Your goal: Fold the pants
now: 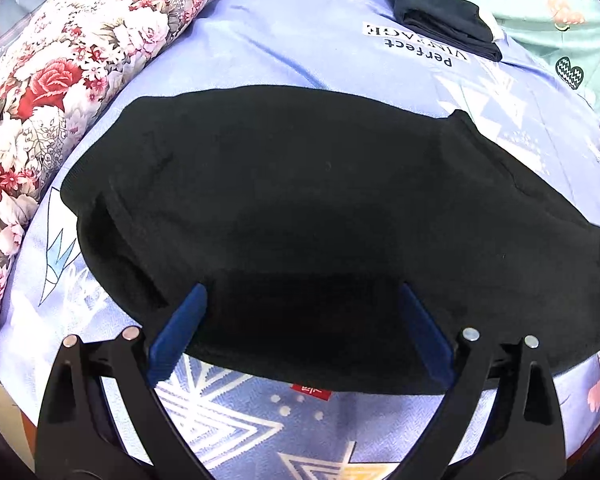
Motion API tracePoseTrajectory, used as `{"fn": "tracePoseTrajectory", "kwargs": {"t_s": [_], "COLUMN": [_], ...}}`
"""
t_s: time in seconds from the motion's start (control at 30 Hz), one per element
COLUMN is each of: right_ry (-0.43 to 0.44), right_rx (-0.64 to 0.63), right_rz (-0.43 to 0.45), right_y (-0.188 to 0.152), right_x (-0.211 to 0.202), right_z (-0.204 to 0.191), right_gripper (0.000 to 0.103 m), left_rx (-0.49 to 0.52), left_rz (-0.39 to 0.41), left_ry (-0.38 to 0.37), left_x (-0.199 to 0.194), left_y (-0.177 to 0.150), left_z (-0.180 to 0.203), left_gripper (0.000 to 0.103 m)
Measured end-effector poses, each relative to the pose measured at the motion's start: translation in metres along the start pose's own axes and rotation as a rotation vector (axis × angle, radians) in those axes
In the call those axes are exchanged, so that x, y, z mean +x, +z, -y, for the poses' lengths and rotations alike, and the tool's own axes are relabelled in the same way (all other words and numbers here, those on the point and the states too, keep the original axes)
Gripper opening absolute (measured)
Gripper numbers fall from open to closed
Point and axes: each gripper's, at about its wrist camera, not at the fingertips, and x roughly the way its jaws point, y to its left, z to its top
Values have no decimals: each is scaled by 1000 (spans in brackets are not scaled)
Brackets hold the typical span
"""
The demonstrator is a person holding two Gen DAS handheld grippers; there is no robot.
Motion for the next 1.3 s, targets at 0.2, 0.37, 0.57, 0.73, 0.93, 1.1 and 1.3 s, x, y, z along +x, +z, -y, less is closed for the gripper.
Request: {"fn": "tracePoseTrajectory", "kwargs": {"t_s": [0.2,0.37,0.57,0.73,0.93,1.1,1.3], "right_ry": [-153,-190,-114,-176,-270,-386,-375], "right_rx": [72,13,56,-35,-174,-210,-285], "right_rz": [-123,-59,-158,-143,-58,-152,78], "right_y": [-23,-21,-24,-22,-11,-26,-8], "right_x": [36,13,37,57,38,69,11], "right_z": [37,31,32,6,-12,2,-33], "right_gripper": [16,59,59,19,17,45,50], "left_rx": [44,48,9,9,2,21,37], "left_rz": [4,21,26,15,30,-13,7], "left_ry": [6,-8,-47,-47,-42,-7,-15], "left_x": [0,-8,-9,-7,-11,7,3], "left_y": [-1,0,1,-3,-4,-6,-4], "left_z": [10,10,5,7,3,4,5], "left_gripper": [97,97,97,97,97,97,97]}}
